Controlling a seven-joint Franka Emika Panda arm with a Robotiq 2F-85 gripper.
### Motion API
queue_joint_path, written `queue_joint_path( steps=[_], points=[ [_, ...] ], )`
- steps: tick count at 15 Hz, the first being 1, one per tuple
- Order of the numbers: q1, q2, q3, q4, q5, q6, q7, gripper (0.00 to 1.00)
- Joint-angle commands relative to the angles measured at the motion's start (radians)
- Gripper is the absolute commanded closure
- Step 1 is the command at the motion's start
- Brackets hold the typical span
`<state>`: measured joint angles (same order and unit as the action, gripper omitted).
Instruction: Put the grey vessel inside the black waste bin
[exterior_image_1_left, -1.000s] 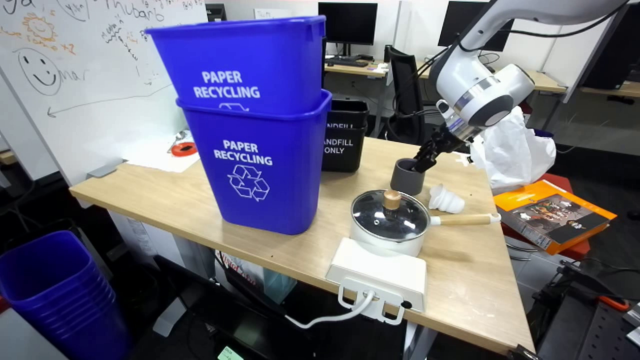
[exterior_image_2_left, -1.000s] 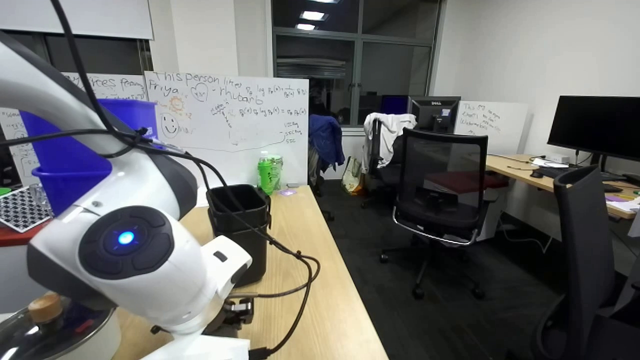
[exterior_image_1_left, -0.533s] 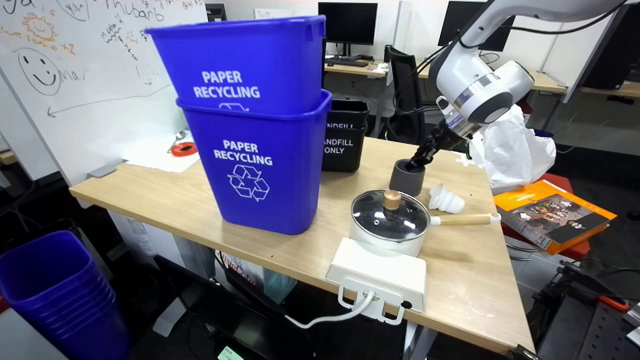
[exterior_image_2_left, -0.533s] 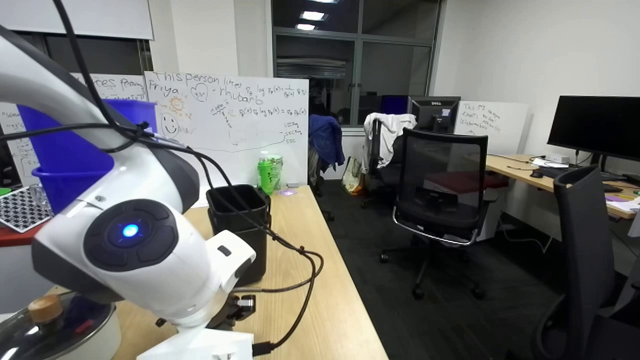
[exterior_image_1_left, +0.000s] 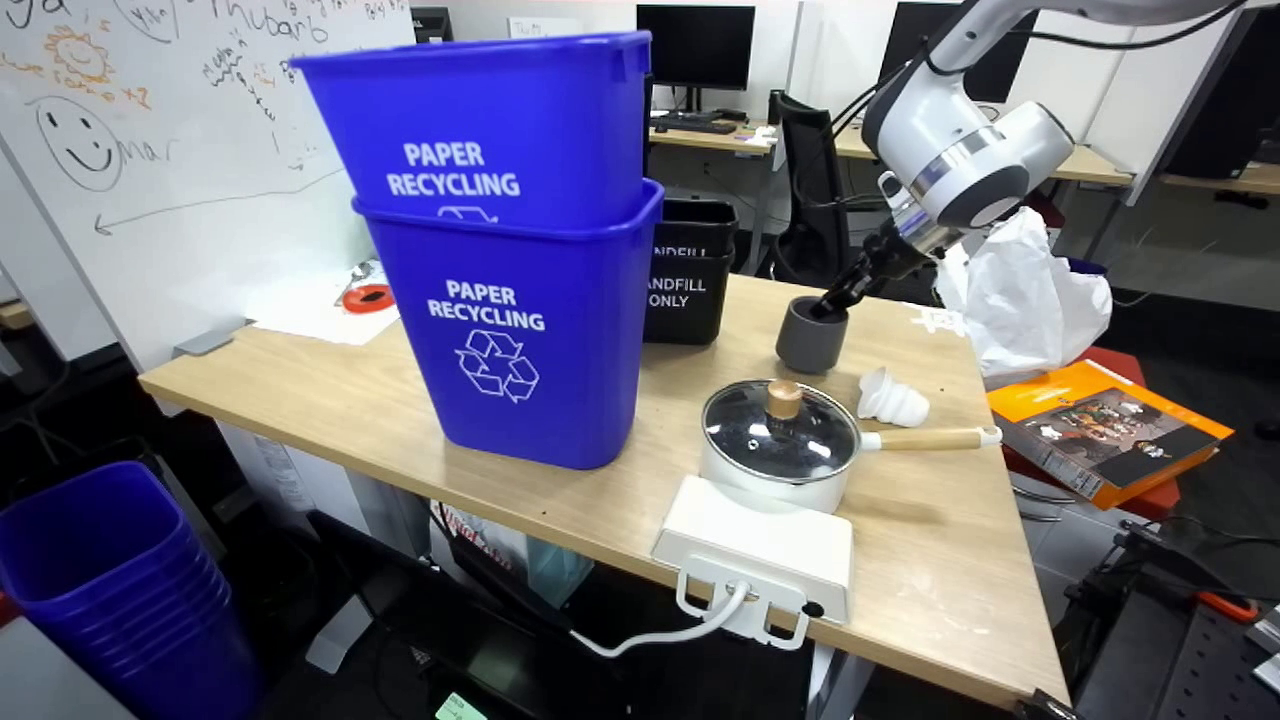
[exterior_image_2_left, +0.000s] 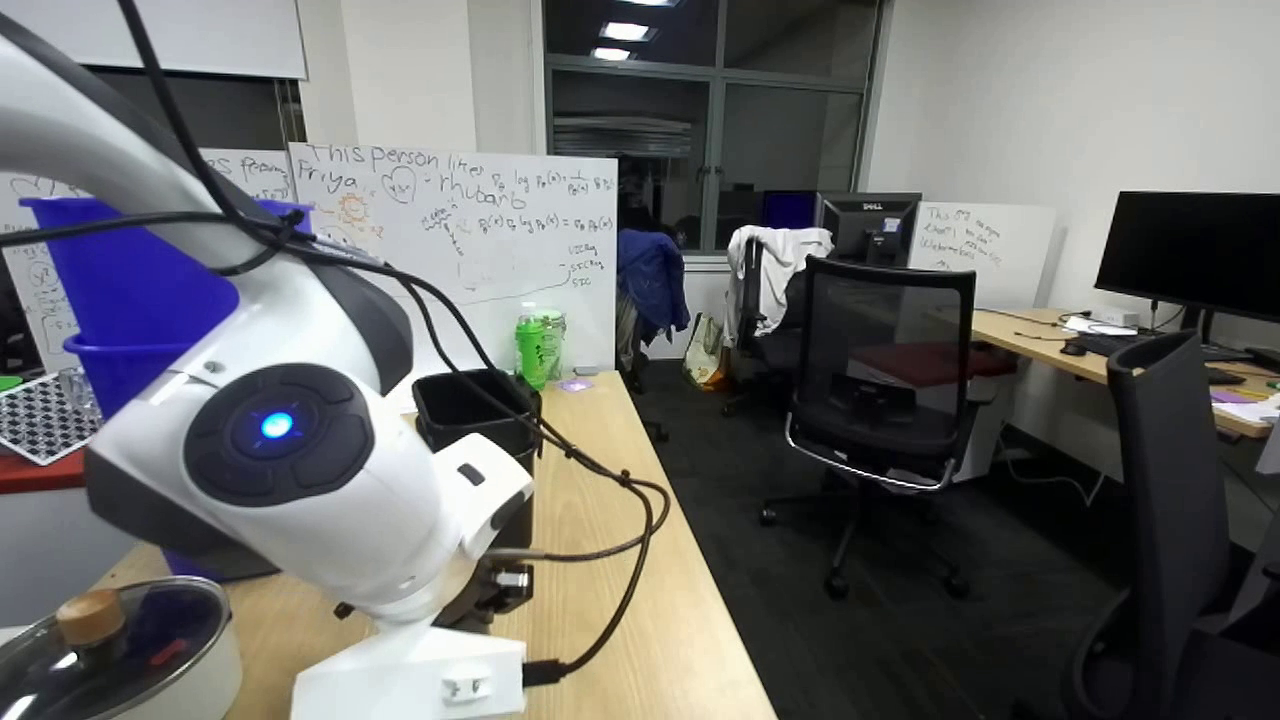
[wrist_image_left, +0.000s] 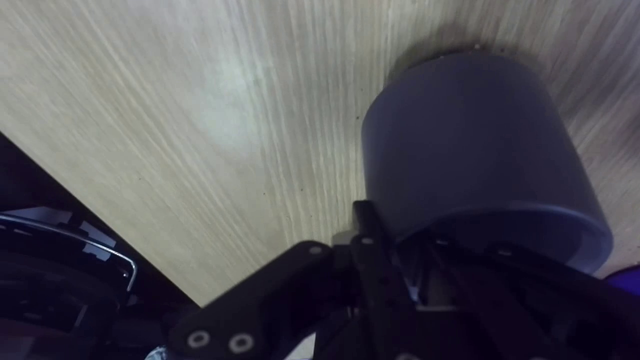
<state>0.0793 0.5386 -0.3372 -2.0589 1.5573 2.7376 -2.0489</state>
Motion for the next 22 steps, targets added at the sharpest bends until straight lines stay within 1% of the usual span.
queue_joint_path(
  steps=[1, 3, 7, 9, 11, 13, 15, 18, 22],
  points=[
    [0.001, -0.032, 0.000, 0.037, 0.008, 0.000, 0.010, 0.96],
    [0.001, -0.039, 0.004, 0.084, 0.017, -0.003, 0.010, 0.96],
    [0.017, -0.027, -0.002, 0.181, -0.013, 0.022, 0.022, 0.96],
    [0.024, -0.017, -0.009, 0.221, -0.026, 0.050, 0.010, 0.96],
    [0.035, -0.007, -0.015, 0.242, -0.052, 0.106, -0.002, 0.96],
    [0.035, 0.003, -0.008, 0.262, -0.047, 0.161, -0.030, 0.96],
    [0.030, 0.011, 0.003, 0.285, -0.012, 0.199, -0.082, 0.96],
    [0.012, 0.029, 0.025, 0.339, 0.092, 0.210, -0.194, 0.96],
    [0.019, 0.061, 0.012, 0.411, 0.256, 0.233, -0.382, 0.96]
  ],
)
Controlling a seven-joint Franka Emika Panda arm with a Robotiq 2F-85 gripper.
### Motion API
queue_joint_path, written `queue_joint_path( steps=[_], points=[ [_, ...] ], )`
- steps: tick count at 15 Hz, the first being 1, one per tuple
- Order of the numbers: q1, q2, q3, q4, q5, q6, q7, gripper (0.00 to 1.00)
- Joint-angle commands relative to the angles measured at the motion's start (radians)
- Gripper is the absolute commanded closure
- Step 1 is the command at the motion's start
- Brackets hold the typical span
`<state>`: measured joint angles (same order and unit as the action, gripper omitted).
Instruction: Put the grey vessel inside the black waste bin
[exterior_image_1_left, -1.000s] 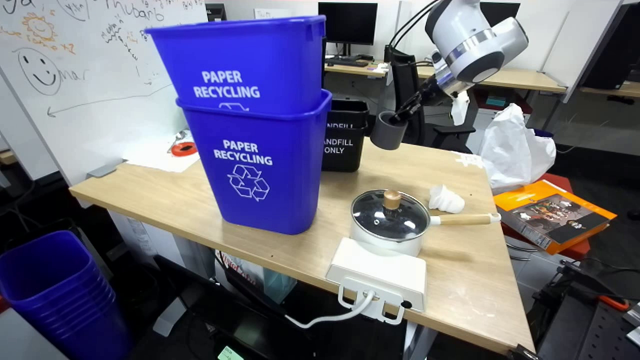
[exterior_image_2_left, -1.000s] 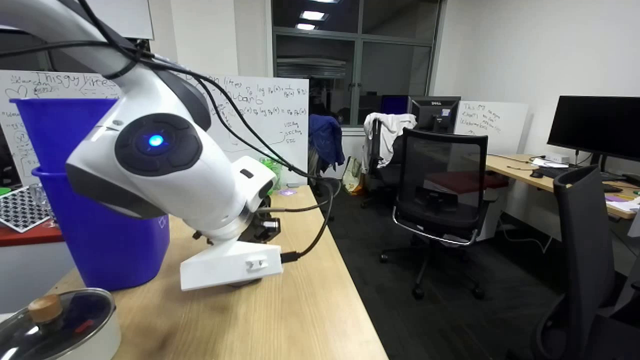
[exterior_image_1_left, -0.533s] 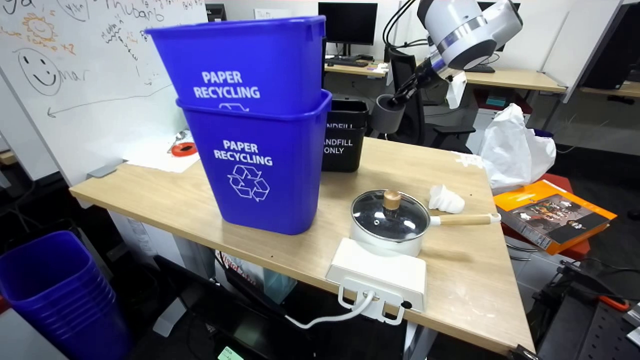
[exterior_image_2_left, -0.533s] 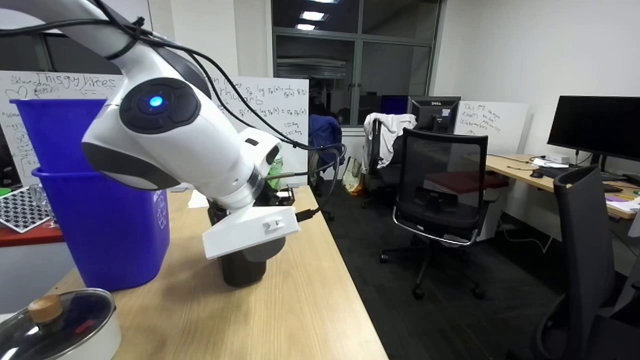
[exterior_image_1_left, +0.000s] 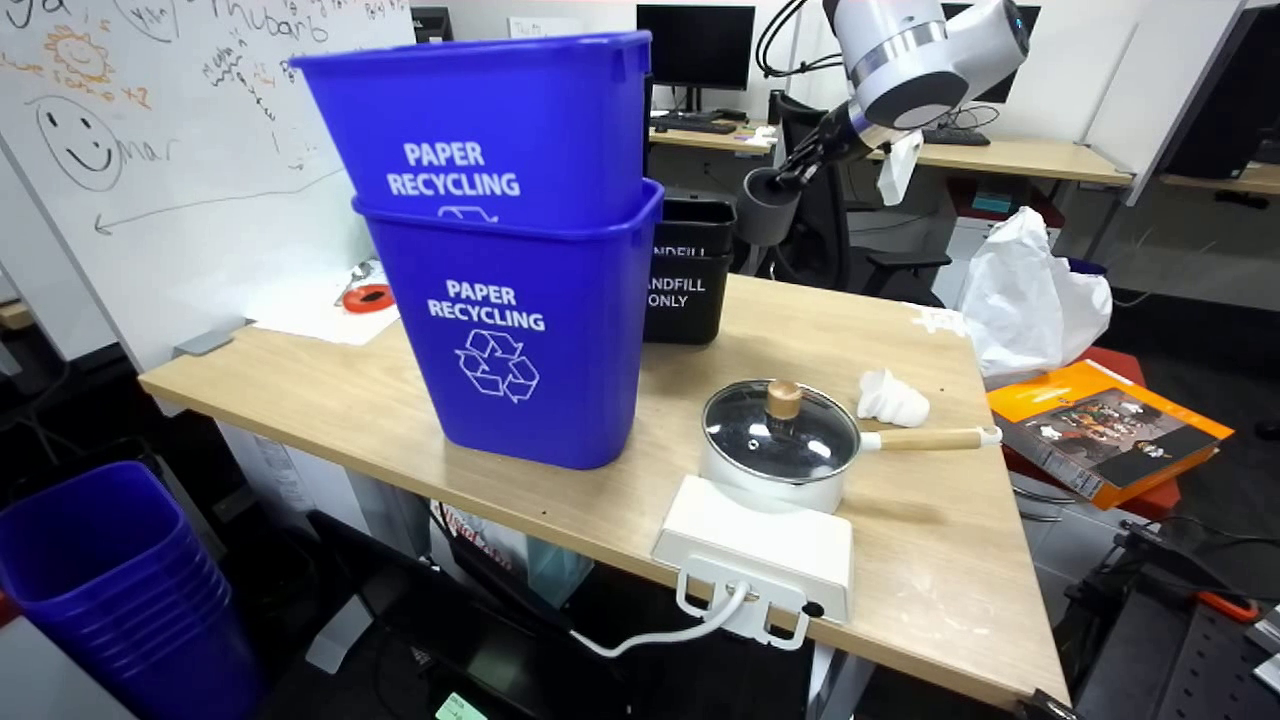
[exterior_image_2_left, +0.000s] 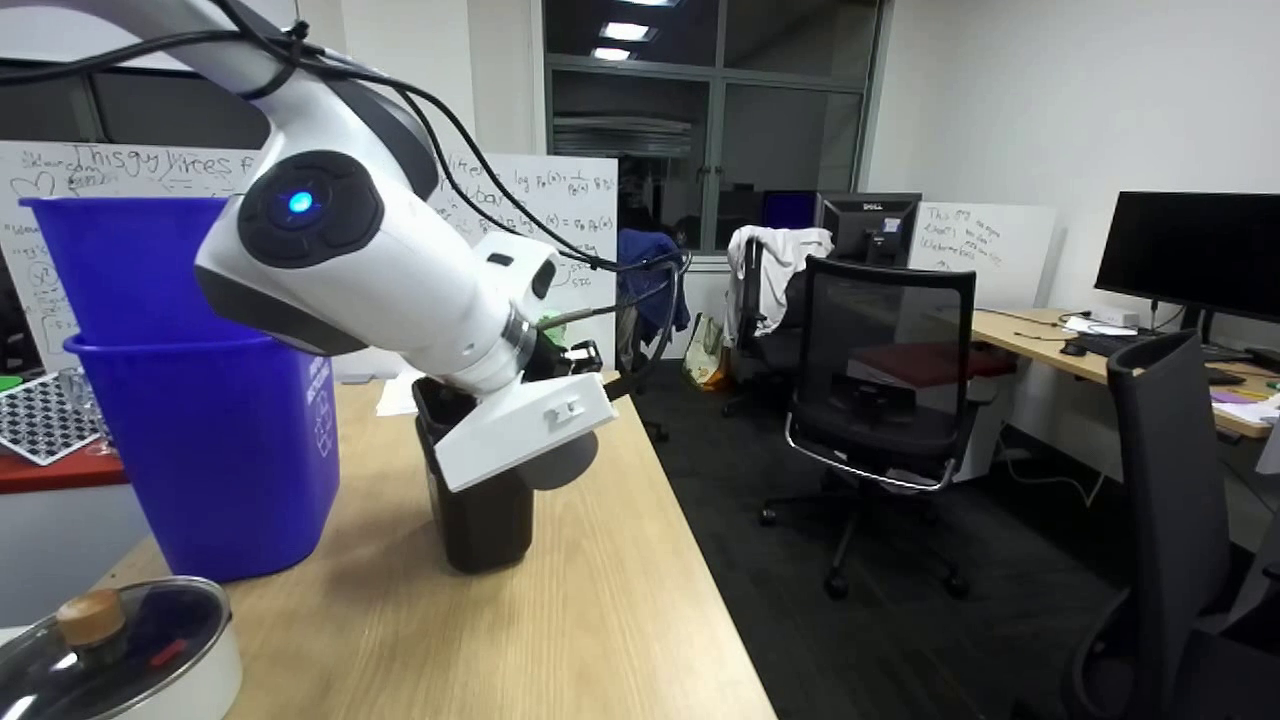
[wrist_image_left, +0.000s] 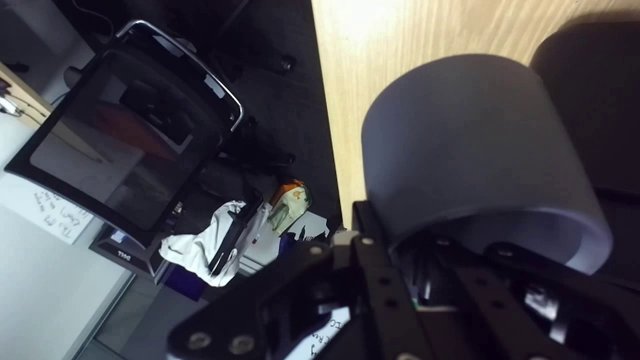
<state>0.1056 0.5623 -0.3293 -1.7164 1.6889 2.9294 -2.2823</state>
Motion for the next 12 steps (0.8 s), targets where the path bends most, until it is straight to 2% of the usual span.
queue_joint_path(
  steps=[1, 5, 6, 7, 10, 12],
  points=[
    [-0.005, 0.044, -0.001, 0.086, 0.174, 0.043, -0.203, 0.96],
    [0.003, 0.070, -0.035, 0.138, 0.385, 0.006, -0.397, 0.96],
    [0.018, 0.083, -0.063, 0.156, 0.421, -0.010, -0.413, 0.96],
    [0.070, 0.115, -0.140, 0.187, 0.393, -0.038, -0.341, 0.96],
    [0.125, 0.165, -0.249, 0.238, 0.448, -0.111, -0.315, 0.96],
    [0.128, 0.154, -0.251, 0.201, 0.497, -0.155, -0.328, 0.96]
  ],
)
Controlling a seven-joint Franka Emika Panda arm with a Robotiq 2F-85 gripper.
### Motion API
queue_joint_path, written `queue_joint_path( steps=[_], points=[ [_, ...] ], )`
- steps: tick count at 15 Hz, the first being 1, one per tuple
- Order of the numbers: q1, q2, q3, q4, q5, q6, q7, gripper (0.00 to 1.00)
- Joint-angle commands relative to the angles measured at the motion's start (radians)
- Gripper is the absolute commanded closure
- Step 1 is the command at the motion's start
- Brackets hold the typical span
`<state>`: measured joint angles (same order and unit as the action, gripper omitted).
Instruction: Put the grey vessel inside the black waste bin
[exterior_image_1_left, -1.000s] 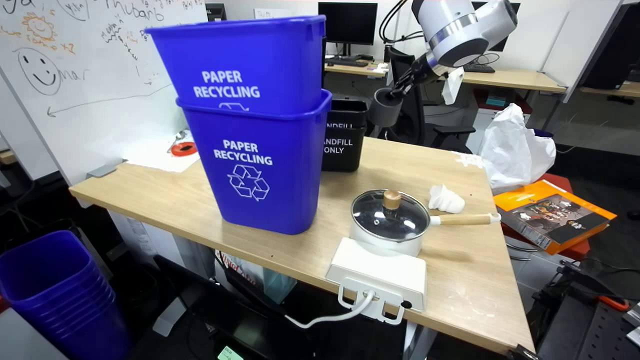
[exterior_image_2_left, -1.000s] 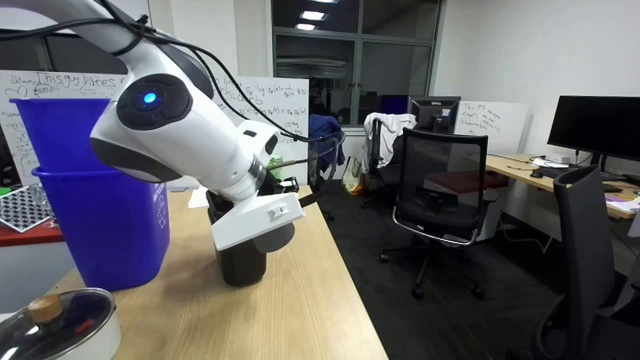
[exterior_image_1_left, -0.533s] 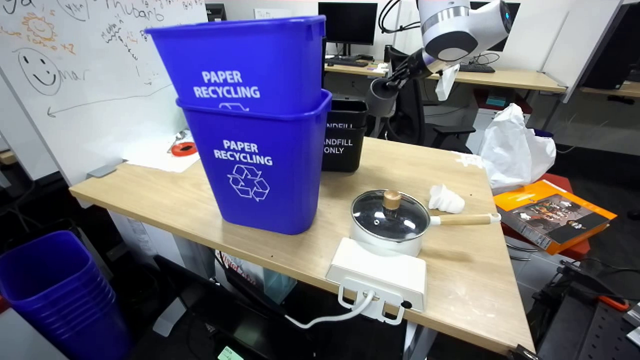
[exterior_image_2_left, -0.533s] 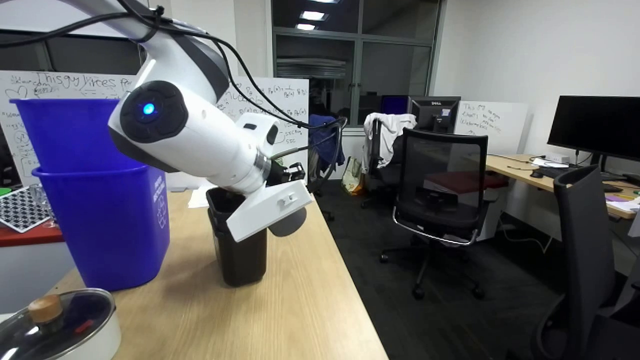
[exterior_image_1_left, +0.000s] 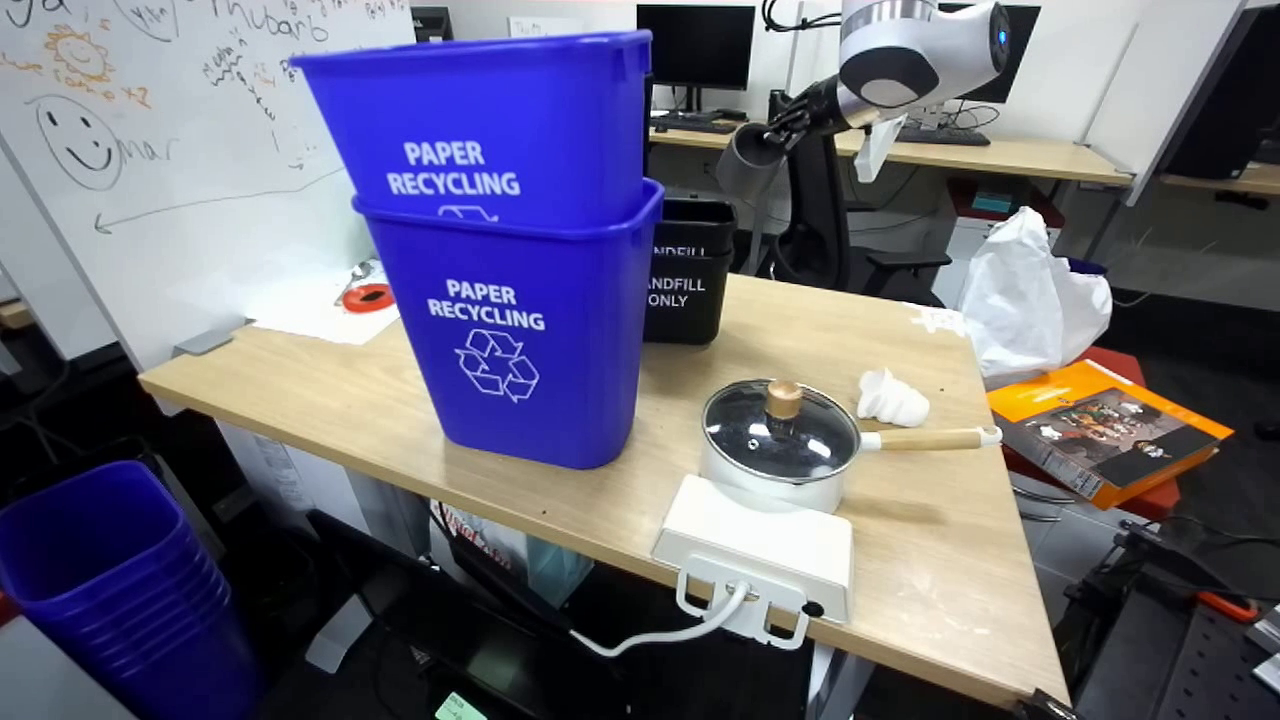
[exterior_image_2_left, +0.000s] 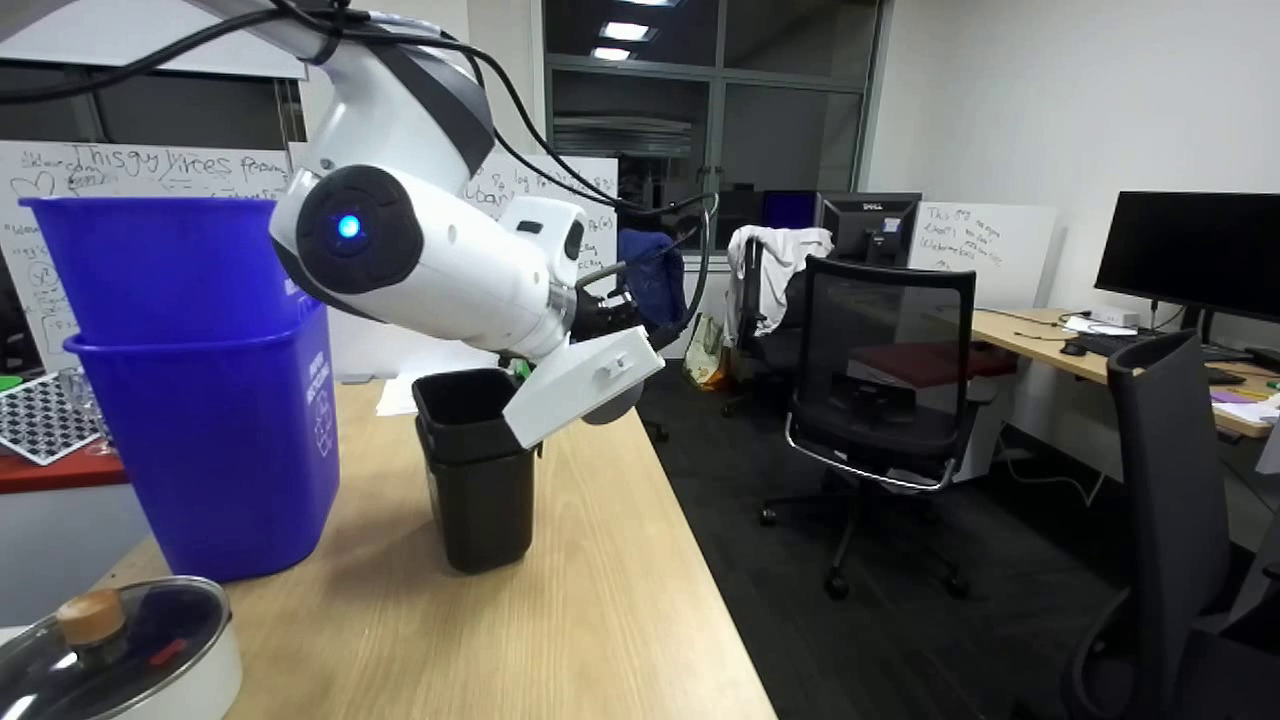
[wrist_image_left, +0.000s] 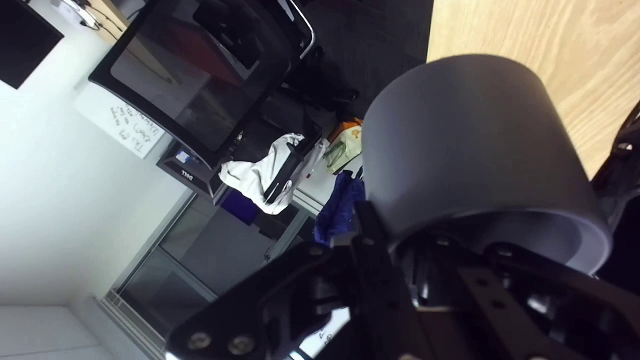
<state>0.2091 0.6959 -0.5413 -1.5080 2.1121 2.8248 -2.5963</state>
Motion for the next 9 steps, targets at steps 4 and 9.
queue_joint_path(
  steps=[4, 9],
  points=[
    [0.007, 0.005, -0.003, -0.076, 0.179, -0.151, -0.016, 0.96],
    [0.029, 0.026, -0.058, -0.105, 0.269, -0.315, -0.016, 0.96]
  ],
)
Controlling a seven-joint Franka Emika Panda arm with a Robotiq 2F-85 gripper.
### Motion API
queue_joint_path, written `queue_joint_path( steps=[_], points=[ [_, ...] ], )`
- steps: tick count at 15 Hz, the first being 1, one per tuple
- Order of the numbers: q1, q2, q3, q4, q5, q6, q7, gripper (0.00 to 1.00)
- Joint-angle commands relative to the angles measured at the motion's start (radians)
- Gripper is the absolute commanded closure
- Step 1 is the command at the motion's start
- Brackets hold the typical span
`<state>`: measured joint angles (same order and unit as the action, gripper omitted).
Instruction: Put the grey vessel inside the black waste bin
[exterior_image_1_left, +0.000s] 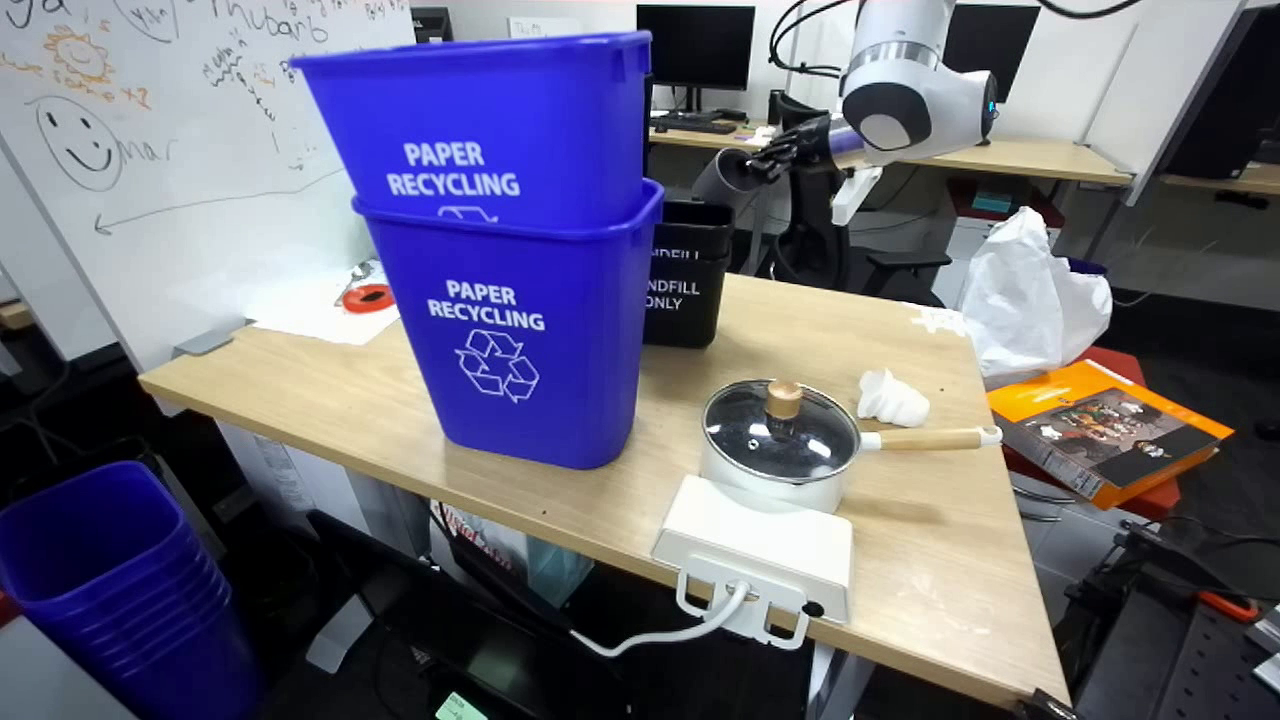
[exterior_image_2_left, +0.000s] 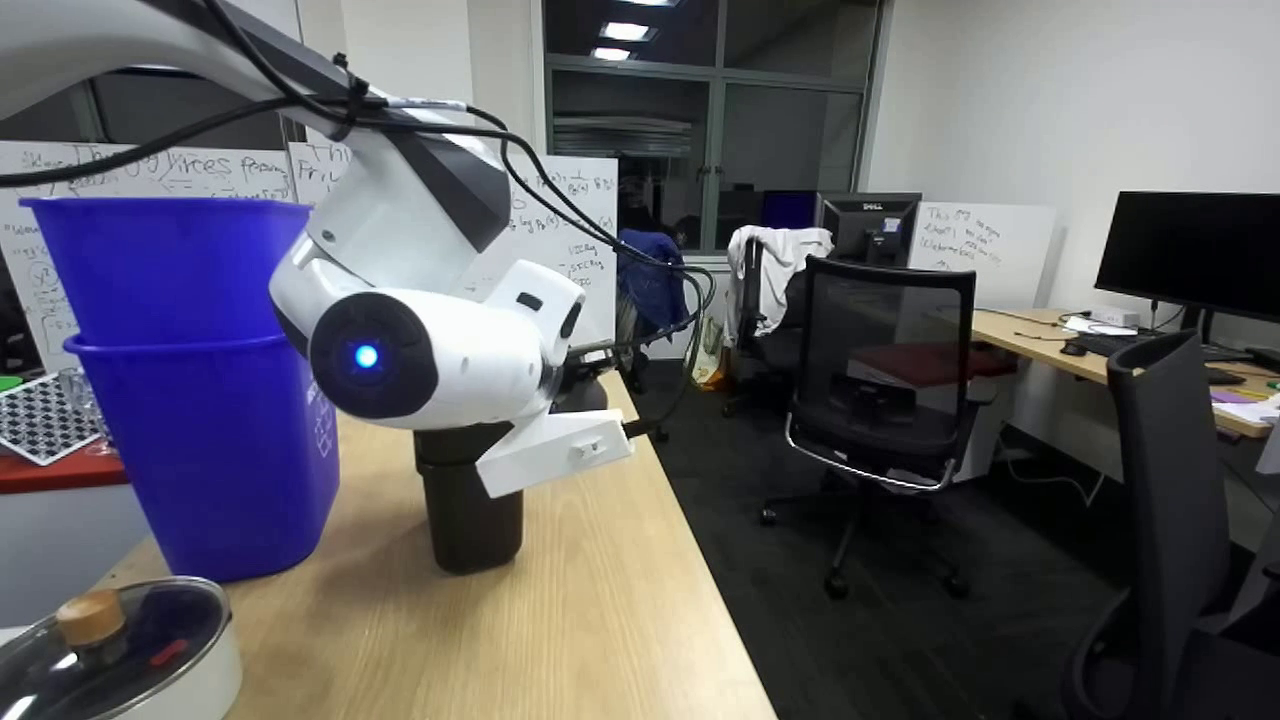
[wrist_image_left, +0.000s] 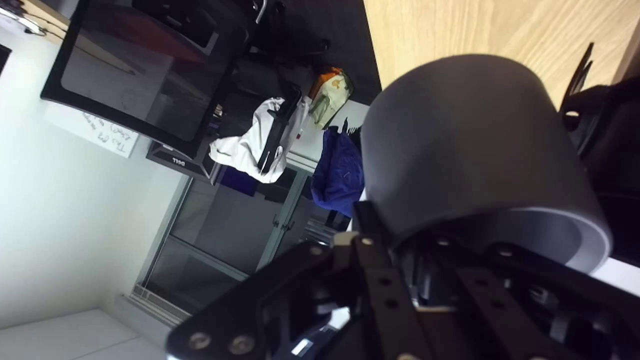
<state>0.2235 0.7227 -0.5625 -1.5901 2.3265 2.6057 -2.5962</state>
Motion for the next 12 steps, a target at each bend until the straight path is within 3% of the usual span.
queue_joint_path(
  steps=[1, 12],
  points=[
    [0.023, 0.006, -0.057, -0.023, 0.070, -0.130, -0.015, 0.96],
    [0.013, 0.020, -0.104, -0.103, 0.169, -0.537, -0.012, 0.96]
  ],
)
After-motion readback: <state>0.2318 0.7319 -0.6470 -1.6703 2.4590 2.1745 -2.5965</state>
